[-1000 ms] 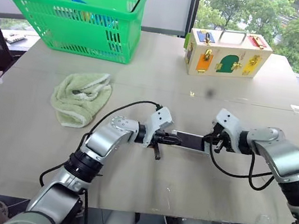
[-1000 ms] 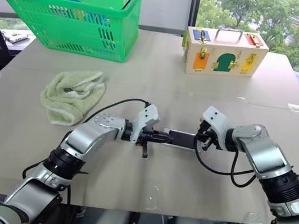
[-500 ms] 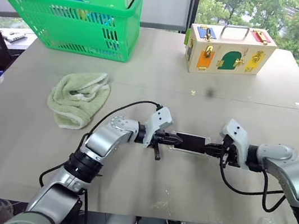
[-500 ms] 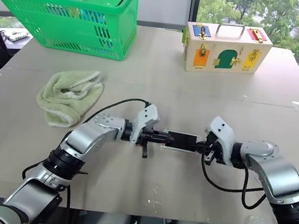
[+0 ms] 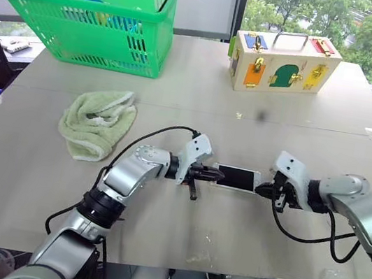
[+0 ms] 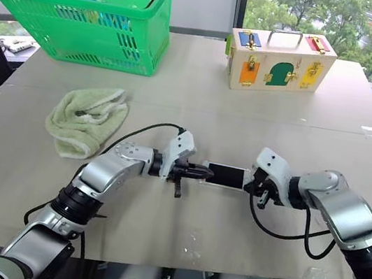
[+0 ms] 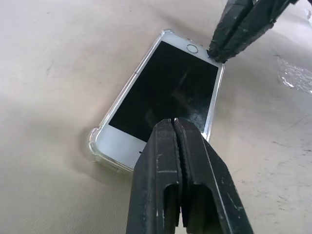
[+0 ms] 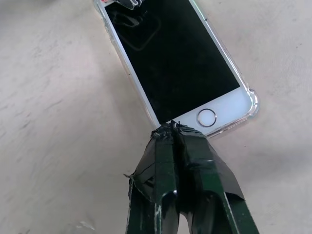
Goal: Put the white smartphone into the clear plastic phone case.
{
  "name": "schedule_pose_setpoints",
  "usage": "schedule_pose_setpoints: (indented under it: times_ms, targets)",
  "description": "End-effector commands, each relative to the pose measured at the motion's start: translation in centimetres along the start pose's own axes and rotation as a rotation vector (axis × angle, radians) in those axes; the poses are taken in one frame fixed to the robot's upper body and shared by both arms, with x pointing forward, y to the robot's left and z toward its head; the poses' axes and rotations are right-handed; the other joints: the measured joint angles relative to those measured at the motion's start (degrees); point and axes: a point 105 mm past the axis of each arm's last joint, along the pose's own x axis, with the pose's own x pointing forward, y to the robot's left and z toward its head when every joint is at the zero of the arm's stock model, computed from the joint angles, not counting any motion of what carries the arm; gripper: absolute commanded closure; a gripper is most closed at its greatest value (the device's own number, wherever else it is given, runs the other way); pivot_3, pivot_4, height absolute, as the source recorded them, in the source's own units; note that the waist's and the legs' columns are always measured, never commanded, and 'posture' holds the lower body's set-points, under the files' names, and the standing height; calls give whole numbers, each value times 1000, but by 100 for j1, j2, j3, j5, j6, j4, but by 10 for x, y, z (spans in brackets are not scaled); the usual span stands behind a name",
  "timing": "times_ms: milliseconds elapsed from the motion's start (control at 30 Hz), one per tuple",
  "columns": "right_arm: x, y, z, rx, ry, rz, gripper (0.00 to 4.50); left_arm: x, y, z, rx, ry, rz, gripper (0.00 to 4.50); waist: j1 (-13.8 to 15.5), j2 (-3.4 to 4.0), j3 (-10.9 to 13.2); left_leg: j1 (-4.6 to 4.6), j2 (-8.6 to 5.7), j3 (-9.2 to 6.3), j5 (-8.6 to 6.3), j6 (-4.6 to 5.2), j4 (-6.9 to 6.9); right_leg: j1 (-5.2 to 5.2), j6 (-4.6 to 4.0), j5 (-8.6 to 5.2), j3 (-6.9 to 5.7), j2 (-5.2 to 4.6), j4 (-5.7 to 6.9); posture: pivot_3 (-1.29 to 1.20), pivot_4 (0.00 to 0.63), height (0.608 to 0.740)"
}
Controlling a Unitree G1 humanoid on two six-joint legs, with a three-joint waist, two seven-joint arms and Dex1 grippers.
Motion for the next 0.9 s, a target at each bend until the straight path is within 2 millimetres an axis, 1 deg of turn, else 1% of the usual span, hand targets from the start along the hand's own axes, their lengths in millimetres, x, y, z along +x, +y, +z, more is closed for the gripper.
schedule_pose_setpoints:
  times_ms: [33,133,200,300,367,433,467,567,600,633,667,733,767,833,867,900]
  targets:
    - [21,5,-41,101,143,31,4500,-3,-2,0,9,2,6,4431,-1,-23,-14,1,2,-2,0,0,0,0,0,0,-1,-1,0,0,150,740]
    - [19,5,-36,76,101,20,4500,-5,-2,1,13,-9,15,4431,-1,-32,-21,1,8,-8,0,-1,0,1,0,0,-1,-2,0,0,150,740]
    - [17,2,-29,97,29,-2,4500,-6,-1,3,21,-31,23,4431,1,-34,-22,0,8,-12,0,-1,0,2,-1,0,-1,-3,0,0,150,740]
    - [8,-13,-2,123,-200,-107,4500,-9,0,27,54,-190,50,4431,2,-27,-15,-5,8,-13,0,-1,-1,0,-1,0,-1,-2,0,0,150,740]
    - [-7,-24,20,152,-397,-193,4500,-15,0,43,44,-298,67,4431,12,-24,2,-11,8,-11,0,0,-3,-3,-1,0,1,-1,0,0,150,740]
    - [-22,-31,34,185,-537,-256,4500,-22,1,52,36,-366,81,4431,12,8,38,-21,6,-7,1,-1,-2,-12,1,1,3,1,1,0,150,740]
    - [-28,-33,36,205,-568,-273,4500,-24,1,56,24,-400,84,4431,13,23,47,-25,3,1,1,0,-3,-18,2,2,8,10,3,0,150,740]
    - [-44,-38,36,189,-613,-365,4500,-34,6,65,14,-479,117,4431,14,27,50,-29,-2,25,1,0,-7,-32,24,14,22,21,7,0,150,740]
    - [-49,-37,37,174,-628,-386,3897,-41,8,70,-15,-524,124,4500,14,27,50,-31,-3,26,1,0,-7,-33,26,14,22,22,6,0,150,740]
    - [-53,-36,37,163,-636,-396,3729,-46,10,75,-35,-555,133,3960,13,26,50,-31,-3,27,1,0,-7,-33,31,11,22,22,6,0,150,740]
    - [-57,-32,37,134,-641,-396,3231,-51,10,76,-46,-566,130,3671,12,27,50,-32,-3,26,1,0,-8,-34,36,8,23,23,6,0,150,740]
    - [-63,-25,33,87,-632,-403,2370,-58,9,75,-45,-561,133,2768,11,27,51,-32,-2,24,1,0,-12,-35,36,7,26,26,7,0,150,740]
    - [-67,-21,30,62,-625,-406,2053,-61,9,74,-46,-559,139,2446,11,28,51,-32,-2,25,1,0,-13,-36,36,7,26,27,7,0,150,740]
    - [-72,-15,18,27,-587,-403,1161,-69,7,69,-36,-546,152,1547,11,27,52,-31,-3,24,1,0,-14,-36,35,7,25,26,7,0,150,740]
    - [-75,-12,12,17,-568,-400,938,-72,6,66,-34,-536,158,1342,12,27,52,-28,-2,26,1,0,-14,-35,35,6,25,27,7,0,150,740]
    - [-77,-10,8,15,-558,-396,337,-75,6,63,-33,-528,165,713,10,27,52,-28,-3,28,1,0,-14,-35,34,6,23,26,7,0,150,740]
